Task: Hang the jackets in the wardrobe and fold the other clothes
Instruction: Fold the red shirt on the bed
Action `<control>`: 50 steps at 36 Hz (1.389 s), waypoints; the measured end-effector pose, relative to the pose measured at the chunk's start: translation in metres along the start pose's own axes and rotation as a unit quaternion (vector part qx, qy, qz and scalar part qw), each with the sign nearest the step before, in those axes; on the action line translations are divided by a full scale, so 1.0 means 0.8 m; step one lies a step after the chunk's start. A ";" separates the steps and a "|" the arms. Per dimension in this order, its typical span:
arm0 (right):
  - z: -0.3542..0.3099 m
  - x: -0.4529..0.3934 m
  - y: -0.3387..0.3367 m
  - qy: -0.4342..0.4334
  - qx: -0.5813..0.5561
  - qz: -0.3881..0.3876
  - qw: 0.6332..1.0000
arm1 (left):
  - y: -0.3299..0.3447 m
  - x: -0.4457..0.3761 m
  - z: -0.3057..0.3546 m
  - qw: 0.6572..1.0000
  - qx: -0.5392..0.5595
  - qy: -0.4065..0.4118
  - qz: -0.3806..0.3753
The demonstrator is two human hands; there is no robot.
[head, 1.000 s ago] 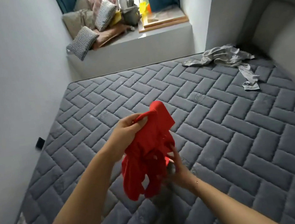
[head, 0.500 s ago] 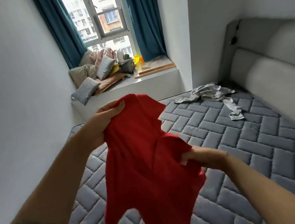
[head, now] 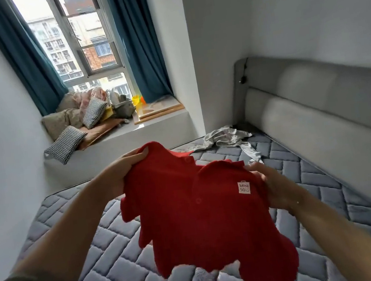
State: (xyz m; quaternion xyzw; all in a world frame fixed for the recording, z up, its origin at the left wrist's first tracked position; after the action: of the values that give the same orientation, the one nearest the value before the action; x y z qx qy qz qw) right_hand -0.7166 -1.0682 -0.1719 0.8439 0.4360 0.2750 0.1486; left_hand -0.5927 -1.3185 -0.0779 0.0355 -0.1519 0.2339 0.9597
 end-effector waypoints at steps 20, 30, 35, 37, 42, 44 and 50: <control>-0.131 -0.044 -0.181 -0.257 0.465 0.385 0.755 | 0.081 -0.190 -0.028 0.983 -0.153 0.086 0.058; 0.019 -0.046 -0.088 -0.141 0.357 0.149 0.911 | 0.017 -0.203 -0.121 0.974 -0.185 0.127 -0.003; 0.215 -0.071 -0.015 -0.035 0.401 0.086 0.911 | -0.080 -0.184 -0.283 0.965 -0.248 0.069 -0.055; 0.311 -0.084 0.004 0.006 0.422 0.085 0.902 | -0.126 -0.172 -0.366 0.956 -0.284 0.048 -0.064; 0.576 -0.125 0.032 0.118 0.514 0.047 0.848 | -0.233 -0.134 -0.581 0.902 -0.425 0.040 -0.061; 0.670 -0.136 0.048 0.152 0.566 0.009 0.811 | -0.258 -0.108 -0.637 0.880 -0.464 0.084 -0.063; 0.874 -0.152 0.109 0.186 0.636 -0.146 0.734 | -0.337 -0.033 -0.800 0.840 -0.532 0.076 -0.073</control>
State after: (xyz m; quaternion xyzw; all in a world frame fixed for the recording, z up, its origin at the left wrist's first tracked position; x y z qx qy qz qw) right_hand -0.3014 -1.2256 -0.7326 0.5997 0.6458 0.0595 -0.4689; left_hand -0.3149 -1.4802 -0.6940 -0.4876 -0.1768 0.0484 0.8536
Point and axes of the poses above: each hand's wrist, its own x-axis away from the middle knuckle, its own y-axis out of the palm, z = x × y, the point moved 10 cm from there along -x, towards the middle knuckle, and after that the axes turned 1 degree about x, right-handed, at the moved point
